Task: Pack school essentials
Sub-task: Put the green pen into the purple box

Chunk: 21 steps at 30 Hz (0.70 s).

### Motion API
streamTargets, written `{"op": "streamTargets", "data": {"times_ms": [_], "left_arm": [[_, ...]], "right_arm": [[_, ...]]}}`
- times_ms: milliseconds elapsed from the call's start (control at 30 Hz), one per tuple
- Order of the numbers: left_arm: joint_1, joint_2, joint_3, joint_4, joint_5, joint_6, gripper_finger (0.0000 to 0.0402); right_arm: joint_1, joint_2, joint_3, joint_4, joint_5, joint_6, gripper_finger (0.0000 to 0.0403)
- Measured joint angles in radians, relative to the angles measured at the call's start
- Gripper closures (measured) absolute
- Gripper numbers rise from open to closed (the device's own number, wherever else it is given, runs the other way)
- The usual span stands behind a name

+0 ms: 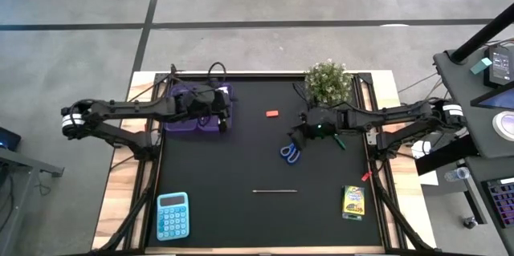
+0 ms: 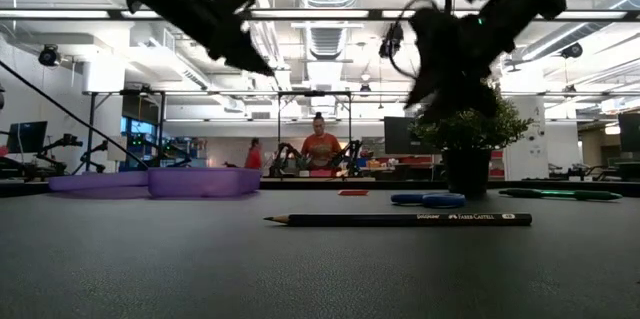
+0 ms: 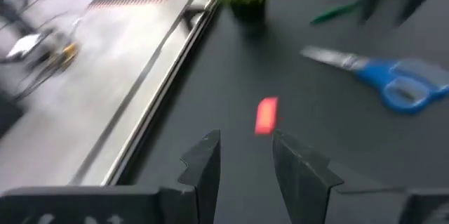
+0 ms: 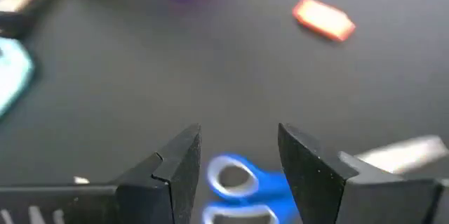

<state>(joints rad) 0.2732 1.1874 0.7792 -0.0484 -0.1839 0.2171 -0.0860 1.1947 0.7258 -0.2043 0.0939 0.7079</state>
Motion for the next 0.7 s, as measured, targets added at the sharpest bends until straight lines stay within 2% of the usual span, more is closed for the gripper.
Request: {"op": "streamTargets", "data": {"times_ms": [167, 700], "left_arm": [[-0.016, 0.007, 0.0, 0.128, 0.082, -0.003, 0.0289], [-0.021, 0.061, -0.001, 0.18, 0.085, -0.003, 0.0289]], "right_arm": [[-0.002, 0.038, 0.0, -0.177, 0.057, 0.124, 0.0231], [-0.037, 0.051, 0.0, -0.589, 0.118, 0.34, 0.0268]]}}
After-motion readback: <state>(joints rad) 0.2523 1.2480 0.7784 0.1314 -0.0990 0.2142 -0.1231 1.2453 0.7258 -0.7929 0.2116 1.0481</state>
